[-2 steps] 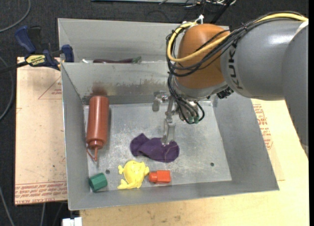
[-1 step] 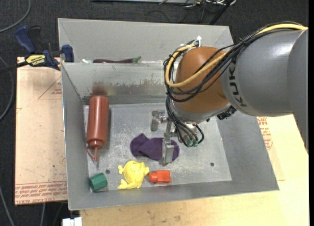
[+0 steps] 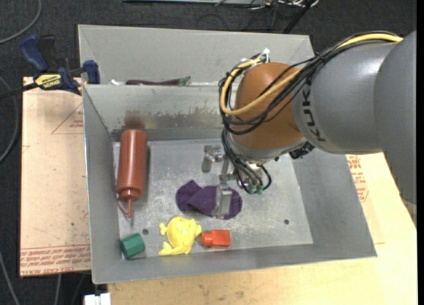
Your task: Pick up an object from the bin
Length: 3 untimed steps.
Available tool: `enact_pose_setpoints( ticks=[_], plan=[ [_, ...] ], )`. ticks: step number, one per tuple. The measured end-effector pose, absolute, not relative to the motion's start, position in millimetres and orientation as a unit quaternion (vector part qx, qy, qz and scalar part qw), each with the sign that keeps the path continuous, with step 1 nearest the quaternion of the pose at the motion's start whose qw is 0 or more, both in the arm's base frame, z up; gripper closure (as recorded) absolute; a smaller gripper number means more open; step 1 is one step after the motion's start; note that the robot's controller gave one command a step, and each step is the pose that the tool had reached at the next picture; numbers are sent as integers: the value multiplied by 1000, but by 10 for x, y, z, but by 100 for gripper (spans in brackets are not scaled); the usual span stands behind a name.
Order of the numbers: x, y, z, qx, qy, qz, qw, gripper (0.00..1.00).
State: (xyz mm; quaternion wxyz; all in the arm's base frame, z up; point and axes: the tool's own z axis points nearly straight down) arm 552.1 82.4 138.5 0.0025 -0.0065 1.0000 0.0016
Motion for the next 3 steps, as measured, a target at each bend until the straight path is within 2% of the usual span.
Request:
enact_pose_setpoints(
  ticks=[1,2,3],
  plan=[
    [5410,769,930,100,995,1,-2,0],
    [5447,749,705,-11,1000,2,3,100],
    [5447,749,705,-11,1000,2,3,100]
  ],
)
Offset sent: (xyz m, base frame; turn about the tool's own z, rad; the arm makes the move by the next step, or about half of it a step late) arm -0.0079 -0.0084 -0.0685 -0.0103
